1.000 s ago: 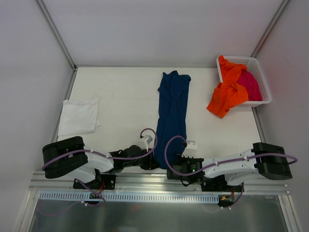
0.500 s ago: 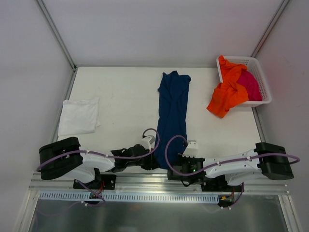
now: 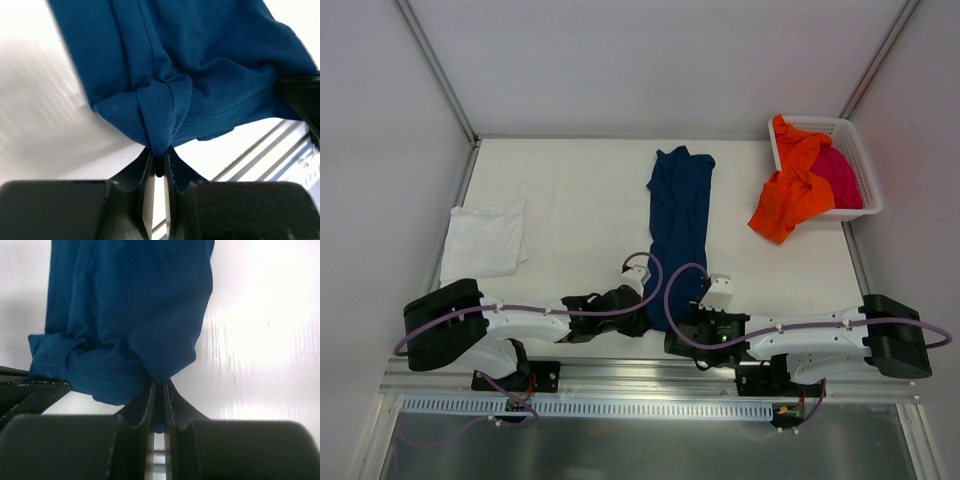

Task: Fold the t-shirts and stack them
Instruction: Fold the folded rectangular tshirt in 1/3 of the way

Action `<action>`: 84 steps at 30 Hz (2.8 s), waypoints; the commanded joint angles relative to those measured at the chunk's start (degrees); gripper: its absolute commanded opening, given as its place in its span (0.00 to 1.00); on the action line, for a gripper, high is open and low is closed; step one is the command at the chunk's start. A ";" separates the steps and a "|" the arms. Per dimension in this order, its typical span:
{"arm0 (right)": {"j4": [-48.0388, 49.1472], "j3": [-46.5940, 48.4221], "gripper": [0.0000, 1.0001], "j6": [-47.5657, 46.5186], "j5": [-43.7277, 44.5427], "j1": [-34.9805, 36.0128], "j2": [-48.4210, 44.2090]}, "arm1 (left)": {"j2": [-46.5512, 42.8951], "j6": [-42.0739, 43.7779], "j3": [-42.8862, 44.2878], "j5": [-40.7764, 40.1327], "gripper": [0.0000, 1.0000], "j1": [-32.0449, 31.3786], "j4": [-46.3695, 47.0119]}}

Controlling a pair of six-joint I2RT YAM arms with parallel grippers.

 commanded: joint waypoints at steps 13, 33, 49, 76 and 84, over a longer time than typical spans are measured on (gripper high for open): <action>5.69 7.82 0.01 -24.36 2.42 -16.54 1.56 | -0.20 9.83 13.33 -4.72 0.08 9.91 -10.13; 23.10 24.77 0.01 -51.62 -8.74 -42.29 23.61 | 25.74 19.24 39.96 6.88 0.07 27.66 -10.39; 25.21 37.97 0.00 -58.13 -15.60 -52.14 37.77 | 38.30 23.11 56.49 12.95 0.08 33.11 -14.08; 25.56 51.45 0.88 -64.29 -9.09 -55.48 39.74 | 39.82 23.46 71.89 11.28 0.76 36.37 -21.38; 24.60 41.84 0.00 -63.15 -19.55 -54.96 31.54 | 33.13 19.86 61.42 15.75 0.00 36.37 -21.56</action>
